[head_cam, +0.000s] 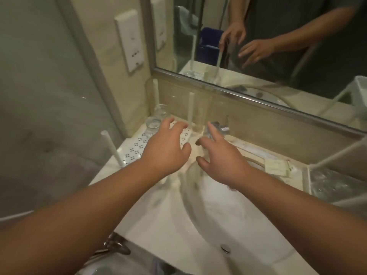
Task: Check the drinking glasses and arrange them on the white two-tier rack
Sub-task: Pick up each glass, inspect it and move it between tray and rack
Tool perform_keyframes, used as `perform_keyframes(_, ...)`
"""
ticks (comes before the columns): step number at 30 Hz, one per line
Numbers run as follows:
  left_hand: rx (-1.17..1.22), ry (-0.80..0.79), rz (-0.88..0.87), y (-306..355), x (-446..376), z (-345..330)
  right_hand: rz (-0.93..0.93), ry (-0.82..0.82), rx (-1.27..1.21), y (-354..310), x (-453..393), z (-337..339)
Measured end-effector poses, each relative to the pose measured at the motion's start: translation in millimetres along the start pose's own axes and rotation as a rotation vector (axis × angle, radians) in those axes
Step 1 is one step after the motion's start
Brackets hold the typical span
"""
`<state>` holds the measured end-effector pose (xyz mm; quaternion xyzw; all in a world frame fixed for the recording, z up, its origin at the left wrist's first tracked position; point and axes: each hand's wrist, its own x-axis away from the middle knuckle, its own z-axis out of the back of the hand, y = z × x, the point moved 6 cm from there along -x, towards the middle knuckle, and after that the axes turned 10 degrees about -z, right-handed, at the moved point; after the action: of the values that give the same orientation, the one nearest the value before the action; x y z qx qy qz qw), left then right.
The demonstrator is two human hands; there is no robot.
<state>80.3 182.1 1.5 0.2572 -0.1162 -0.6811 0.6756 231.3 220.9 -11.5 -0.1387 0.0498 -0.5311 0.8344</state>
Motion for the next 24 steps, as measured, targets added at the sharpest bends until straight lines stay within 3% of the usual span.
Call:
perform_keyframes(7, 0.051, 0.080, 0.123, -70, -17, 30, 0.119, -0.056, 0.065, -63, -67, -24)
perform_keyframes(15, 0.189, 0.045, 0.368, -139, -39, 5, 0.153, -0.114, 0.150, -93, -154, -51)
perform_keyframes(24, 0.008, -0.094, 0.339, -168, -72, -27, 0.189, -0.229, 0.362, -94, -243, -80)
